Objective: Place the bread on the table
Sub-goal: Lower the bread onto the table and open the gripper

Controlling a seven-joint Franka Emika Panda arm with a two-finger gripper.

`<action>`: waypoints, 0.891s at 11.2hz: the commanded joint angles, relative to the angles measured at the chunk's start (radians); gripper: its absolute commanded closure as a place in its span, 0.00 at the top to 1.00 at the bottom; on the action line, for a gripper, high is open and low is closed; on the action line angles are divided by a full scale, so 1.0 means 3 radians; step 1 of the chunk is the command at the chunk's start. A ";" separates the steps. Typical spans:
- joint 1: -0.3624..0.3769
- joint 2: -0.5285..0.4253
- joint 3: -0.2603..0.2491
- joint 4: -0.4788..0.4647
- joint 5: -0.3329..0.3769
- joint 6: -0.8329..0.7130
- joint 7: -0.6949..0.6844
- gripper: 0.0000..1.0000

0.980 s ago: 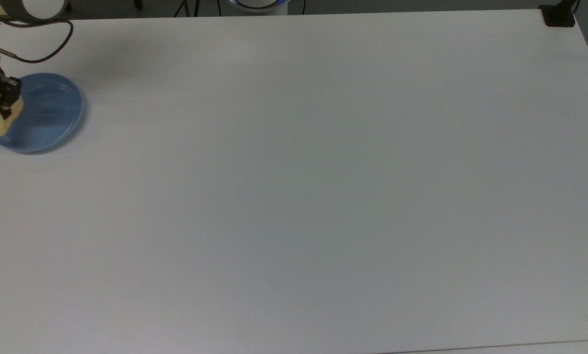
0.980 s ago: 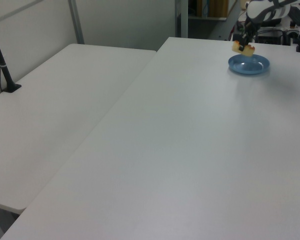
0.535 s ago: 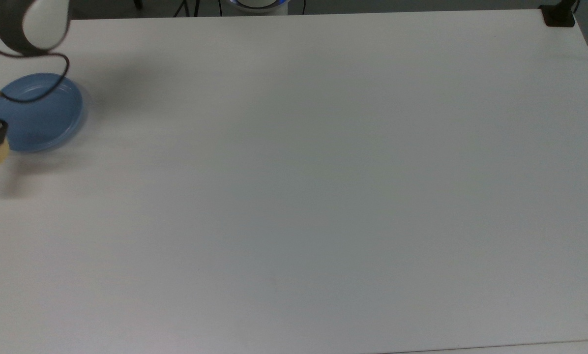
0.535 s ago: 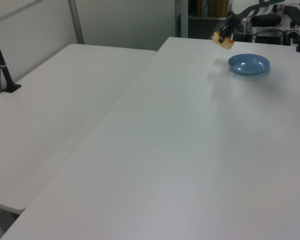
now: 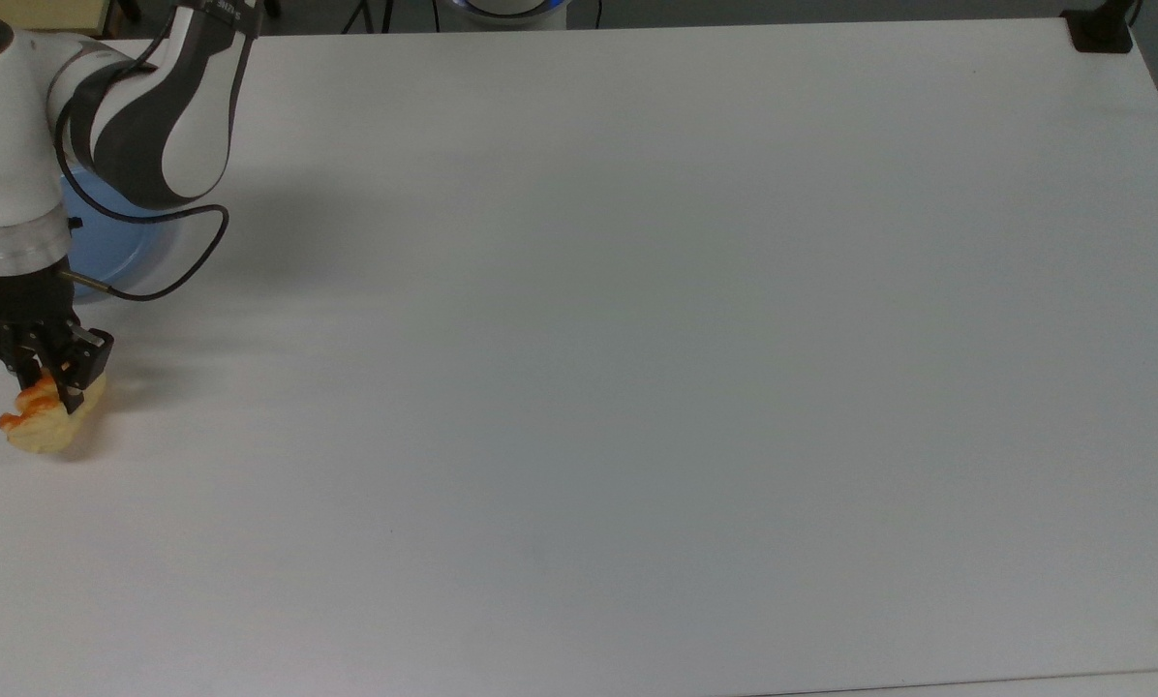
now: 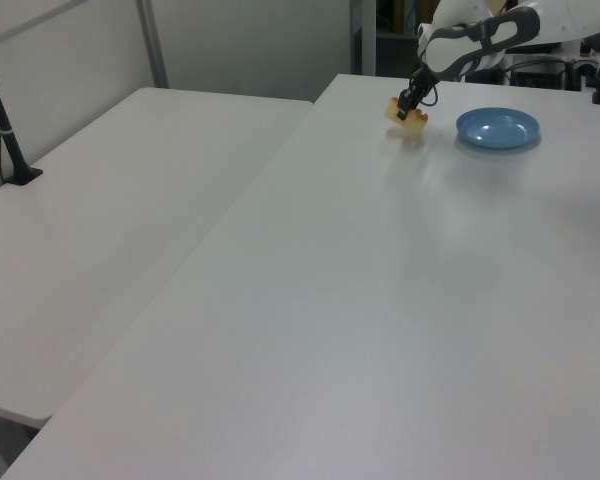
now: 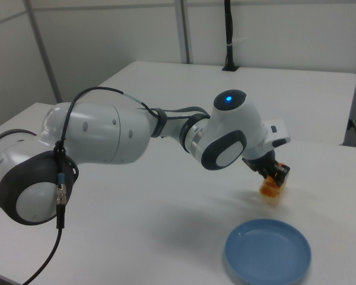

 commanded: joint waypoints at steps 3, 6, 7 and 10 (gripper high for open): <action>0.0054 0.0038 -0.0044 0.0026 -0.0213 0.0055 0.0051 1.00; 0.0039 -0.0027 -0.0039 -0.0005 -0.0168 0.0065 0.0112 1.00; 0.0024 -0.0210 -0.0039 -0.0086 -0.0167 0.0035 0.0254 1.00; -0.0002 -0.0875 -0.0034 -0.0414 -0.0172 -0.0597 0.0632 1.00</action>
